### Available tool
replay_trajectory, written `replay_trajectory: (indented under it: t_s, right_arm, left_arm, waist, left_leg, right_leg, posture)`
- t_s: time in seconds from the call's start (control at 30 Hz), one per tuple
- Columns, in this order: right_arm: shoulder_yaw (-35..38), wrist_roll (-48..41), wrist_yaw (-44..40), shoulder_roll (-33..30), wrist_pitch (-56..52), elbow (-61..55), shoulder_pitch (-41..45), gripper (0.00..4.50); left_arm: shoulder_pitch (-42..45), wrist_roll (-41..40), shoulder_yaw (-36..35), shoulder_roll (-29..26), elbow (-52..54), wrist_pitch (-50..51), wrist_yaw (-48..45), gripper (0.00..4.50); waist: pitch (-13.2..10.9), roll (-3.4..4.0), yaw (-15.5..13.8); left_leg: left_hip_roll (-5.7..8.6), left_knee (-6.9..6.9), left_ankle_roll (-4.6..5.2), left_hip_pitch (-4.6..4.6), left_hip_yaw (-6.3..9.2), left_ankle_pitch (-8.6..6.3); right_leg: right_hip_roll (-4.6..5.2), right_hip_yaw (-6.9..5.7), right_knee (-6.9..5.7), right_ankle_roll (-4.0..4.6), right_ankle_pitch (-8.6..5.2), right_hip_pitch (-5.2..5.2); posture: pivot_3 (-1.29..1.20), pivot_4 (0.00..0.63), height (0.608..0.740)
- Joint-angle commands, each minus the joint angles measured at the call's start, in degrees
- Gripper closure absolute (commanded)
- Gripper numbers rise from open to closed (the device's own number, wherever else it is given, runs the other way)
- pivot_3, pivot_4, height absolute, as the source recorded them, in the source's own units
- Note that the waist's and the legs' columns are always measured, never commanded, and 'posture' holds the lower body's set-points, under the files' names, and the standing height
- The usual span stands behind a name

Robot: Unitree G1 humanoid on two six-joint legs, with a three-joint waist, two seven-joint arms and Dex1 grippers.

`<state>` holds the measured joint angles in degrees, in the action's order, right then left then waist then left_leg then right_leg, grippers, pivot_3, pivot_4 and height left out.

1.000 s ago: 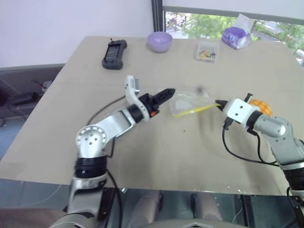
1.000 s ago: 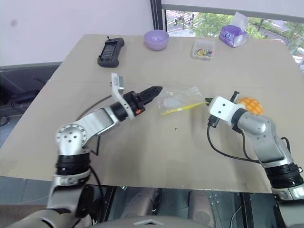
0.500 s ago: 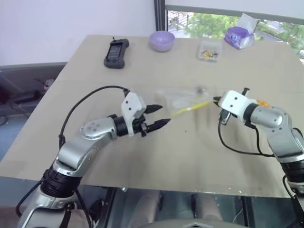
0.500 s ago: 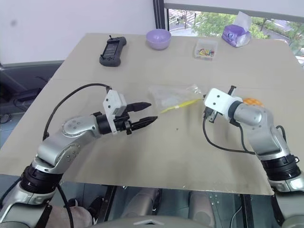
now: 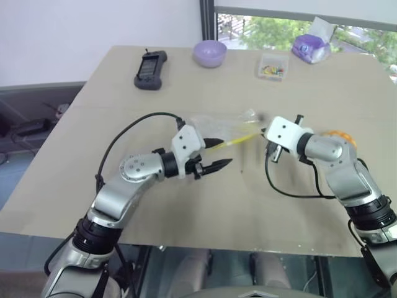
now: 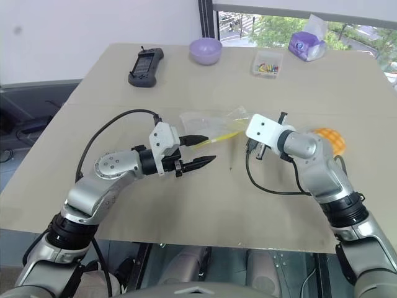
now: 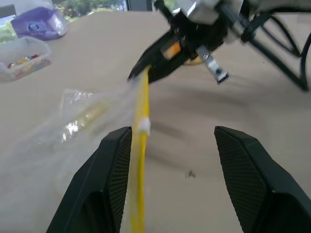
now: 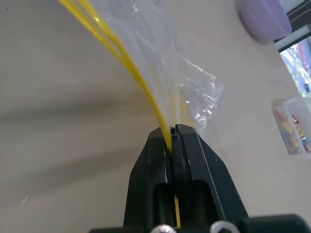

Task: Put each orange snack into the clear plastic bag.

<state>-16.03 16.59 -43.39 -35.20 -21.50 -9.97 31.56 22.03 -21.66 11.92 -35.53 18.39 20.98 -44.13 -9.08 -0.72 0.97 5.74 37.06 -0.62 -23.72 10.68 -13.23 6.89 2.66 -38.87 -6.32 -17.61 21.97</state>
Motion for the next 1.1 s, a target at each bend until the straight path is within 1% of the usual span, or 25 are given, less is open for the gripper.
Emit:
replay_trajectory:
  t_s: [0.03, 0.3, 0.8, 0.83, 0.87, 0.9, 0.97, 1.0, 1.03, 1.1]
  right_arm:
    - [0.60, 0.61, -0.01, -0.29, -0.78, -1.29, 1.42, 4.50]
    - [0.59, 0.44, 0.22, 0.51, -1.64, -0.92, 2.42, 4.50]
    - [1.00, -0.26, 0.14, 0.95, -3.35, -2.05, 2.00, 4.50]
    - [0.97, -0.28, 0.11, 0.95, -3.40, -2.09, 2.01, 4.50]
    - [0.97, -0.32, 0.11, 0.97, -3.48, -2.22, 1.95, 4.50]
    - [0.96, -0.34, 0.12, 0.99, -3.50, -2.27, 1.93, 4.50]
    - [0.95, -0.37, 0.14, 1.06, -3.58, -2.34, 1.97, 4.50]
    - [0.95, -0.37, 0.14, 1.08, -3.63, -2.41, 1.97, 4.50]
    - [0.95, -0.37, 0.14, 1.11, -3.69, -2.49, 1.96, 4.50]
    - [0.97, -0.40, 0.17, 1.17, -3.81, -2.72, 1.85, 4.50]
  left_arm:
    - [1.32, 3.71, -0.49, -0.29, -0.27, -3.09, -0.75, 1.58]
    - [1.36, 8.33, -0.23, 0.26, -1.43, -5.33, -2.16, 1.58]
    - [0.56, 10.44, -1.22, 1.85, -2.44, -7.12, -2.47, 1.58]
    - [0.49, 10.56, -1.28, 1.96, -2.64, -7.32, -2.49, 2.17]
    - [0.39, 10.62, -1.34, 2.03, -2.72, -7.51, -2.52, 2.45]
    - [0.35, 10.65, -1.37, 2.13, -2.89, -7.68, -2.53, 3.08]
    - [0.30, 10.84, -1.38, 2.23, -3.39, -8.13, -2.54, 3.74]
    - [0.25, 10.94, -1.40, 2.27, -3.56, -8.32, -2.55, 4.24]
    - [0.23, 11.02, -1.45, 2.31, -3.68, -8.47, -2.54, 4.49]
    - [0.22, 11.18, -1.55, 2.39, -3.86, -8.74, -2.48, 4.49]
  waist:
    - [0.00, 0.00, 0.01]
    - [0.00, 0.00, 0.23]
    - [0.00, 0.00, 0.27]
    - [0.00, 0.00, 0.27]
    - [0.00, 0.00, 0.28]
    - [0.00, 0.00, 0.28]
    - [0.00, 0.00, 0.27]
    - [0.00, 0.00, 0.27]
    - [0.00, 0.00, 0.27]
    - [0.00, 0.00, 0.27]
  left_leg:
    - [0.00, 0.00, 0.00, 0.00, 0.00, 0.00]
    - [-0.01, -0.01, 0.00, 0.00, 0.01, 0.00]
    - [-0.01, 0.00, 0.00, -0.01, 0.02, 0.00]
    - [-0.01, 0.00, 0.00, -0.01, 0.02, 0.00]
    - [0.00, 0.00, 0.00, -0.01, 0.02, 0.00]
    - [0.00, 0.00, 0.00, -0.01, 0.02, 0.00]
    - [0.00, 0.00, 0.00, -0.01, 0.03, 0.00]
    - [0.00, 0.00, 0.00, -0.01, 0.03, 0.00]
    - [0.00, 0.00, 0.00, -0.01, 0.03, 0.00]
    - [-0.01, 0.00, 0.00, -0.01, 0.02, 0.00]
  right_leg:
    - [0.00, 0.00, 0.00, 0.00, 0.00, 0.00]
    - [-0.01, 0.01, -0.03, 0.00, 0.00, 0.04]
    - [0.00, 0.01, -0.04, 0.00, 0.00, 0.05]
    - [0.00, 0.01, -0.04, 0.00, 0.00, 0.05]
    - [0.00, 0.01, -0.05, 0.00, 0.00, 0.05]
    - [0.00, 0.01, -0.05, 0.00, 0.00, 0.05]
    - [0.00, 0.01, -0.05, 0.00, 0.00, 0.05]
    - [0.00, 0.01, -0.05, 0.00, 0.00, 0.05]
    - [0.00, 0.01, -0.05, 0.00, 0.00, 0.05]
    - [0.00, 0.01, -0.05, 0.00, 0.00, 0.05]
  posture:
    - [0.00, 0.150, 0.740]
    - [0.00, 0.150, 0.740]
    - [0.00, 0.150, 0.740]
    - [0.00, 0.150, 0.740]
    - [0.00, 0.150, 0.740]
    - [0.00, 0.150, 0.740]
    - [0.00, 0.150, 0.740]
    - [0.00, 0.150, 0.740]
    - [0.00, 0.150, 0.740]
    - [0.00, 0.150, 0.740]
